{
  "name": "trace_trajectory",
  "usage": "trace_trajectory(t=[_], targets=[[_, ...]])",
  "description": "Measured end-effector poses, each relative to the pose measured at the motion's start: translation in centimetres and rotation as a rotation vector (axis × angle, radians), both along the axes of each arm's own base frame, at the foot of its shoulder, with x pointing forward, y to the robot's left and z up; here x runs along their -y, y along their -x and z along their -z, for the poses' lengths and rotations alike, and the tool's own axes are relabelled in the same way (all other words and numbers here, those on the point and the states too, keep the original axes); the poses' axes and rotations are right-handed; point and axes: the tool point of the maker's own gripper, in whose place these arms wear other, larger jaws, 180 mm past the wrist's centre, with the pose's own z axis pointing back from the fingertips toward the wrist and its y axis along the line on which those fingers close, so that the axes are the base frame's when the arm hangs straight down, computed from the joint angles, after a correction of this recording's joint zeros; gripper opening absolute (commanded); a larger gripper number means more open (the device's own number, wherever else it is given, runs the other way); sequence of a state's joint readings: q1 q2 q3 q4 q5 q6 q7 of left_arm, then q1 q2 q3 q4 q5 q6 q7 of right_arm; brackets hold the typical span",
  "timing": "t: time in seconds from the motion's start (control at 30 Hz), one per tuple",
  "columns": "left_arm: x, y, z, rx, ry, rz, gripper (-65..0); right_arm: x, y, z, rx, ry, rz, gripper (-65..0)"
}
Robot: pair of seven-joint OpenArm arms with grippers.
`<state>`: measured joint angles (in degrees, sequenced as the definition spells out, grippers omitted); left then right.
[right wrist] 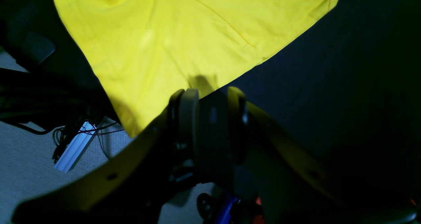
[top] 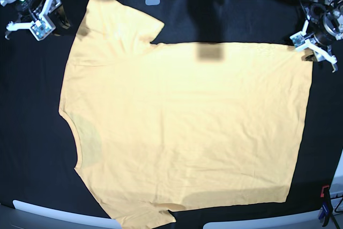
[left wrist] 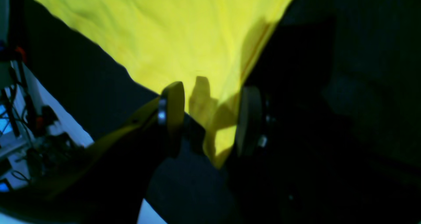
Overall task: Layout the t-shirt on the table in an organized manner, then fold the t-shirt properly
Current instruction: 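Move the right gripper to the sleeve corner and grasp it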
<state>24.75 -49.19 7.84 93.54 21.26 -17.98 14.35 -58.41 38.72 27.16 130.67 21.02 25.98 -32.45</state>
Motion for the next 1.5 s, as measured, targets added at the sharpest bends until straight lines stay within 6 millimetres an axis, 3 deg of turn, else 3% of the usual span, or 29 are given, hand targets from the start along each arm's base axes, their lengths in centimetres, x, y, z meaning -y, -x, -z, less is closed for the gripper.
trace_trajectory(t=[0.2,0.43,0.67,0.83,1.07,1.13,1.33,1.5], targets=[[0.2,-1.9,-0.5,0.083,0.029,-0.050,-42.0,0.0,0.0,0.0,0.000,0.000,0.000,-49.6],[0.6,-1.6,-0.1,0.055,0.040,-0.045,-44.0,0.0,0.0,0.0,-0.001,0.000,0.000,-49.6],[1.8,-0.7,0.6,-0.009,0.077,0.013,-53.9,0.0,0.0,0.0,-0.001,0.000,0.000,-49.6],[1.8,-0.6,0.7,-0.015,0.076,0.014,-65.0,0.0,0.0,0.0,-0.003,0.002,0.001,-49.6],[1.8,-0.6,0.7,-0.015,0.077,0.014,-65.0,0.1,0.0,0.0,-0.003,0.008,0.000,-49.6],[1.8,-0.6,0.7,-0.015,0.076,0.014,-65.0,0.9,-0.1,0.1,0.009,0.076,-0.018,-49.5],[1.8,-0.6,0.7,-0.017,0.076,0.015,-65.0,2.7,-0.4,0.0,0.012,0.255,-0.120,-36.9],[2.2,-0.7,0.6,-0.010,0.091,0.026,-65.0,2.7,-2.3,-1.2,0.101,0.319,-0.238,-36.8]])
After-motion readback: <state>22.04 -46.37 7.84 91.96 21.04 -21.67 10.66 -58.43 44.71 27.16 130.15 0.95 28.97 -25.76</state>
